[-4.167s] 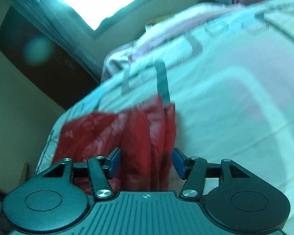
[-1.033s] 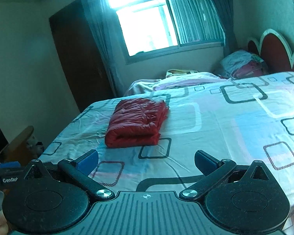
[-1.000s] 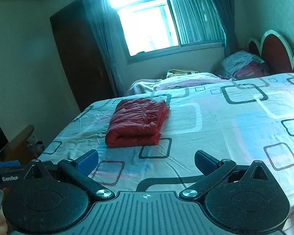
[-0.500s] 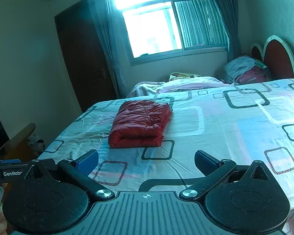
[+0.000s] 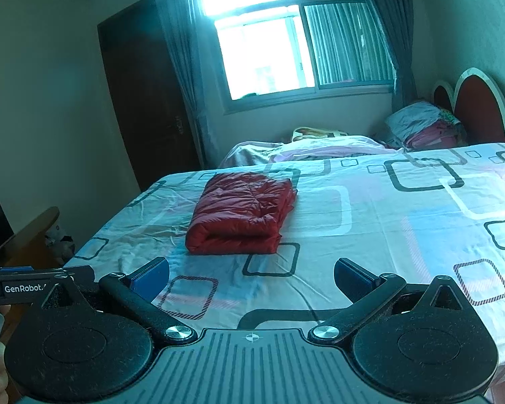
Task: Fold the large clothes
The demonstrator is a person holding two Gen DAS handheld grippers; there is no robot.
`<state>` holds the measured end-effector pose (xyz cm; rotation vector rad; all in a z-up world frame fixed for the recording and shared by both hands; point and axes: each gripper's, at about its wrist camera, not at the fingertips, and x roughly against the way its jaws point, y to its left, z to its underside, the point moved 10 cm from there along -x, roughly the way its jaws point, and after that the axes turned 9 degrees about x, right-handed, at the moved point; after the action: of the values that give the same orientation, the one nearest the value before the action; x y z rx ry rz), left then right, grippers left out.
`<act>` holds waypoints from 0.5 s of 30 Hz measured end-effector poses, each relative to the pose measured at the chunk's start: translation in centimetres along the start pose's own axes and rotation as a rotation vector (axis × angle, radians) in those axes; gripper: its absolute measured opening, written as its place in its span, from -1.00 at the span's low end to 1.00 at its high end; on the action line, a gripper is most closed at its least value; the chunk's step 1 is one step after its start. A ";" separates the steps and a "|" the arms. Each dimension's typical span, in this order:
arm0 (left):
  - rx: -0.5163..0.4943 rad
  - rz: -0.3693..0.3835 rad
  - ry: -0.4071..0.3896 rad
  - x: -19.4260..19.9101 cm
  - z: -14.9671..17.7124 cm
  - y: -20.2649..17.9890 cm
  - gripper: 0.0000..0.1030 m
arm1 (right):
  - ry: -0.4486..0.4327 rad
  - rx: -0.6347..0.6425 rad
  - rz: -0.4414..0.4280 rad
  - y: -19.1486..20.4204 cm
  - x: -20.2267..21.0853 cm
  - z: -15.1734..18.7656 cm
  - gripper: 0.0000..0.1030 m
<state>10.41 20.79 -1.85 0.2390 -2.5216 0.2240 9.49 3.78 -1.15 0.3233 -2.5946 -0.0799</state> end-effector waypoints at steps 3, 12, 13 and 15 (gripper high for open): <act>0.001 0.001 0.000 0.0 0.0 0.0 1.00 | 0.005 -0.004 -0.007 0.1 -0.1 0.0 1.00; 0.004 0.002 0.005 -0.3 0.0 -0.2 1.00 | 0.008 0.003 -0.016 0.0 -0.6 -0.1 1.00; 0.004 0.000 0.006 -0.3 0.0 -0.2 1.00 | 0.008 0.002 -0.017 0.0 -0.7 -0.1 1.00; 0.003 0.002 0.003 -0.2 0.0 -0.3 1.00 | 0.010 0.000 -0.022 -0.1 -0.8 -0.1 1.00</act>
<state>10.62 20.51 -1.92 0.2370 -2.5184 0.2294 10.19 3.83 -1.46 0.3508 -2.5813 -0.0862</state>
